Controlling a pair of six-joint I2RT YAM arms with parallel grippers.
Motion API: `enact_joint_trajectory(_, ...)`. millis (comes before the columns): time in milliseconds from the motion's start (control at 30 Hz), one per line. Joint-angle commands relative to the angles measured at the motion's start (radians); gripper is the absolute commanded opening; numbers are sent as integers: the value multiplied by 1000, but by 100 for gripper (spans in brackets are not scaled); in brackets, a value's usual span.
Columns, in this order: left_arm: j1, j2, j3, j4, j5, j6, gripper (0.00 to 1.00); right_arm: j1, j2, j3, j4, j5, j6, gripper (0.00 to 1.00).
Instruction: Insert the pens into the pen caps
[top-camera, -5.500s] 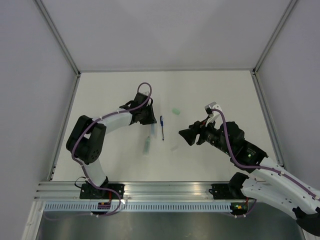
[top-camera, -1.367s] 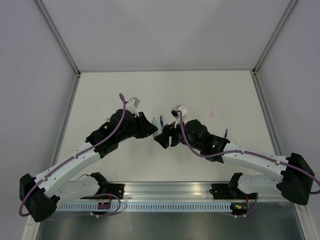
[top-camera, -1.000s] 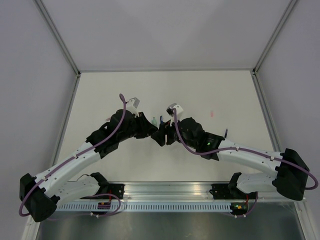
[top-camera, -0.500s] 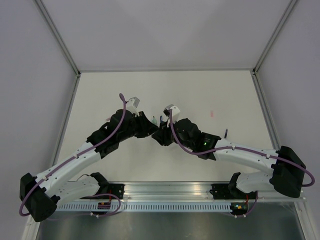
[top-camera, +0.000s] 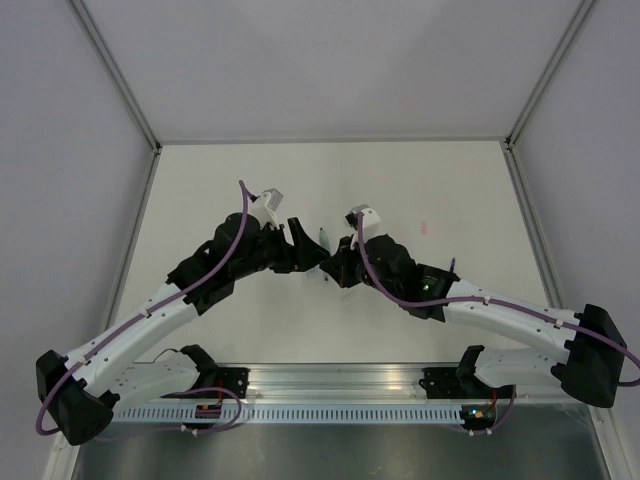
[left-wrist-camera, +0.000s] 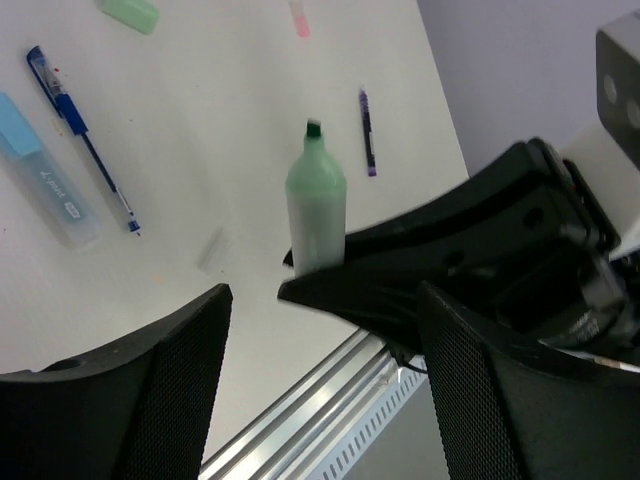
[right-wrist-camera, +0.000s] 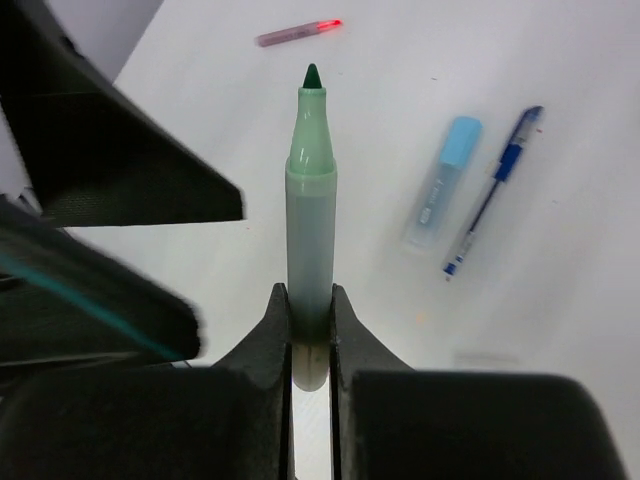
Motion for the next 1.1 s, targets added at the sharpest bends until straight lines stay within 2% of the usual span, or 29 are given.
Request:
enact_joint_trajectory(0,-8,-33,57,-30,94,80,79,-64,-83,21,-105,86,36,0)
enact_joint_trajectory(133,-8,3,103,-58,114,149,80,-179,-164,-5,-243,94,15,0)
enact_joint_trajectory(200,-8,81,172,-92,90,203,80,-267,-216,-25,-266,56,-2,0)
enact_joint_trajectory(300,-6,220,281,-167,4,261,80,-334,-279,-39,-307,31,-31,0)
enact_joint_trajectory(400,-4,327,353,-187,-88,289,79,-348,-343,-61,-314,100,-25,0)
enact_joint_trajectory(467,-3,372,385,-163,-71,361,79,-349,-400,-90,-297,140,-19,0)
enact_joint_trajectory(633,0,561,597,-193,-44,550,80,-348,-504,-125,-261,143,-21,0)
enact_joint_trajectory(733,11,714,778,-297,33,724,80,-348,-578,-111,-278,143,-45,0)
enact_joint_trajectory(767,15,756,827,-341,118,851,81,-349,-599,-111,-280,138,-51,0)
enact_joint_trajectory(833,23,831,948,-450,172,973,80,-349,-679,-113,-280,120,-68,0)
enact_joint_trajectory(900,29,900,984,-477,215,1123,80,-349,-728,-114,-289,117,-70,0)
enact_joint_trajectory(967,37,918,944,-446,273,1265,77,-349,-784,-119,-289,112,-71,0)
enact_joint_trajectory(1067,52,940,921,-405,358,1392,77,-348,-816,-120,-291,86,-87,0)
